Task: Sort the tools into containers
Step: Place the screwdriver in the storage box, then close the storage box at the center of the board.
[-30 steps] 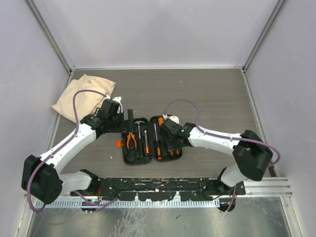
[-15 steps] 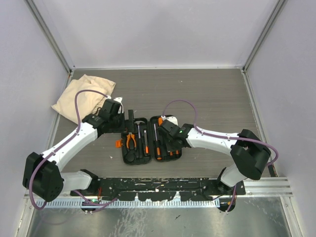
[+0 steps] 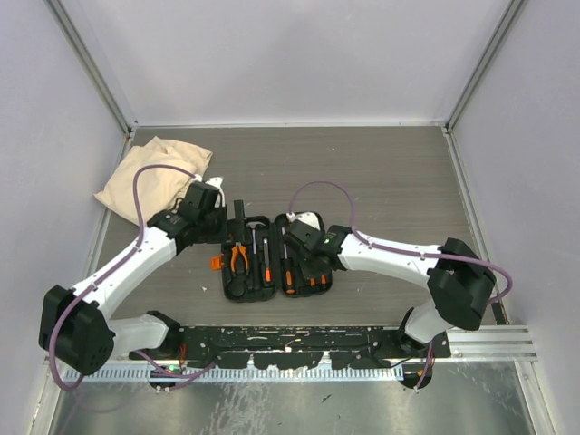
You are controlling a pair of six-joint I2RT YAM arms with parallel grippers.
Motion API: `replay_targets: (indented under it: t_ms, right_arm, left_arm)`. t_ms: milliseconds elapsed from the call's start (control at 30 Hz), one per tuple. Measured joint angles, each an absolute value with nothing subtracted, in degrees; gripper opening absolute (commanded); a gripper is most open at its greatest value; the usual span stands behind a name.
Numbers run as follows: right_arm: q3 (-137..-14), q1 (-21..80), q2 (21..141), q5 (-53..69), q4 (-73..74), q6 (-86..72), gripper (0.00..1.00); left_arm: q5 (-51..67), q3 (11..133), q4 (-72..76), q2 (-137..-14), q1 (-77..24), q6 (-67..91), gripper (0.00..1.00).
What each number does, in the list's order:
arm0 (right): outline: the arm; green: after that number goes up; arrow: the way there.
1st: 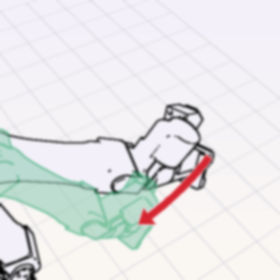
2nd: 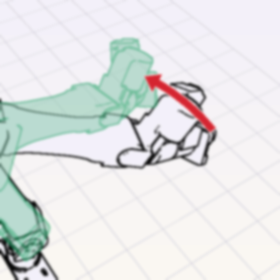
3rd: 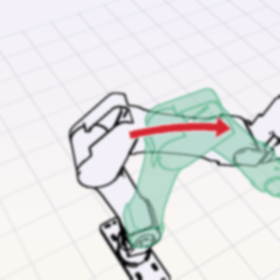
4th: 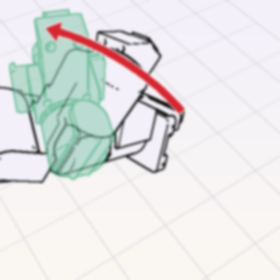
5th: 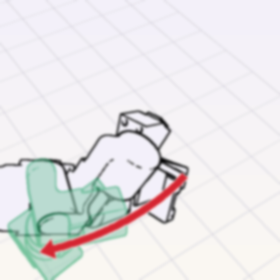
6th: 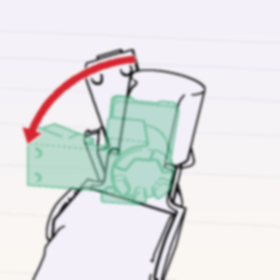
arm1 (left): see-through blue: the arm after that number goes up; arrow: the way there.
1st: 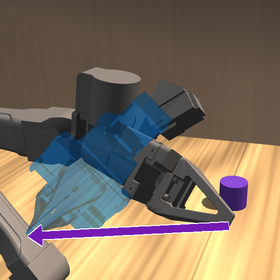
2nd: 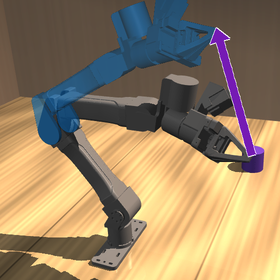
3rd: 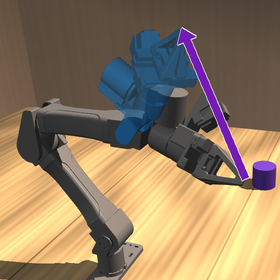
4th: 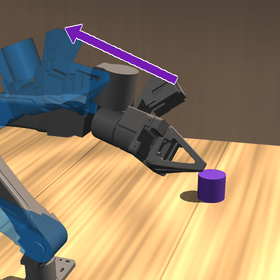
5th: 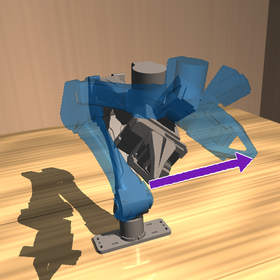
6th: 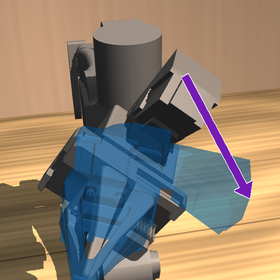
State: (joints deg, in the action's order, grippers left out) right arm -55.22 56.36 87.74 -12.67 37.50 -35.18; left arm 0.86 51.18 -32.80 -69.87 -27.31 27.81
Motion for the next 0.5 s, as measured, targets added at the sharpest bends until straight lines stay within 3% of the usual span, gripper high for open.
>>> replay_targets:
  t_ms: [300,500]
  right_arm:
    - [-62.83,55.4,78.52,-22.7,36.95,-33.01,0.3]
    - [-58.41,49.39,71.4,-26.81,34.48,-33.12,0.51]
  left_arm:
    - [-0.71,51.18,-32.93,-63.9,-26.24,27.68,0.98]
    - [-2.2,51.2,-34.76,-60.14,-22.24,27.53,0.98]
